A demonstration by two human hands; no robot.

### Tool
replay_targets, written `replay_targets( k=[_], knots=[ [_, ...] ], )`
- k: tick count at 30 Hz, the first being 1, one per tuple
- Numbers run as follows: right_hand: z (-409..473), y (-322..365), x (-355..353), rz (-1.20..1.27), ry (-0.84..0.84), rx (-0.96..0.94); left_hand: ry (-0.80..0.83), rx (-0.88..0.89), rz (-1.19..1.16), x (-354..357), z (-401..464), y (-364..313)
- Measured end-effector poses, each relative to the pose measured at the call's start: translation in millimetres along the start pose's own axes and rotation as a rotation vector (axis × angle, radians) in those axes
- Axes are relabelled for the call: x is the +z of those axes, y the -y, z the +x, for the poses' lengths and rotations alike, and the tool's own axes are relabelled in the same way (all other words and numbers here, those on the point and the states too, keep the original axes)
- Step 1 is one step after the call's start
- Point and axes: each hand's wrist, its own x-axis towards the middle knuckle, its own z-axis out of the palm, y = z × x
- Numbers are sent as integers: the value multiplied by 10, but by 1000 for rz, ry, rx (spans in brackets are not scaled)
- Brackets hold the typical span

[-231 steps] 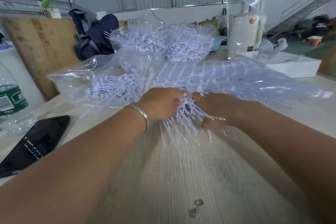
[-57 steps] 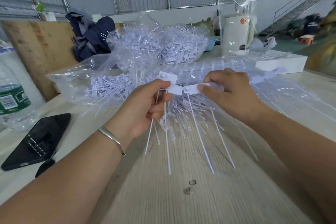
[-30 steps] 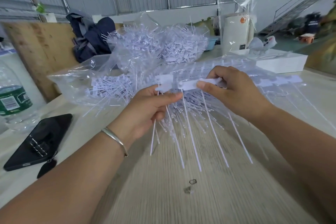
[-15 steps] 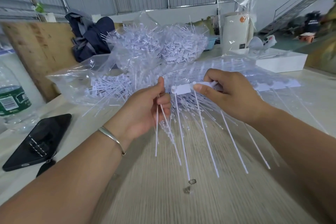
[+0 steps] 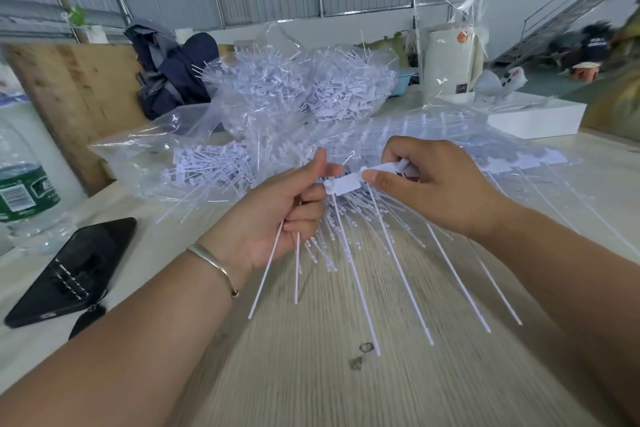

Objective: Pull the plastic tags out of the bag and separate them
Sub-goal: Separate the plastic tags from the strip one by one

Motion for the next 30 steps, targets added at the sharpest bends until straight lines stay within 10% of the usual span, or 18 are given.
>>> replay_targets(
  k=[9,30],
  knots=[
    [29,25,-17,-104,65,-72,-71,114,230,21,11,59],
    [46,32,-44,519,176,114,5,194,423,73,-13,63]
  ],
)
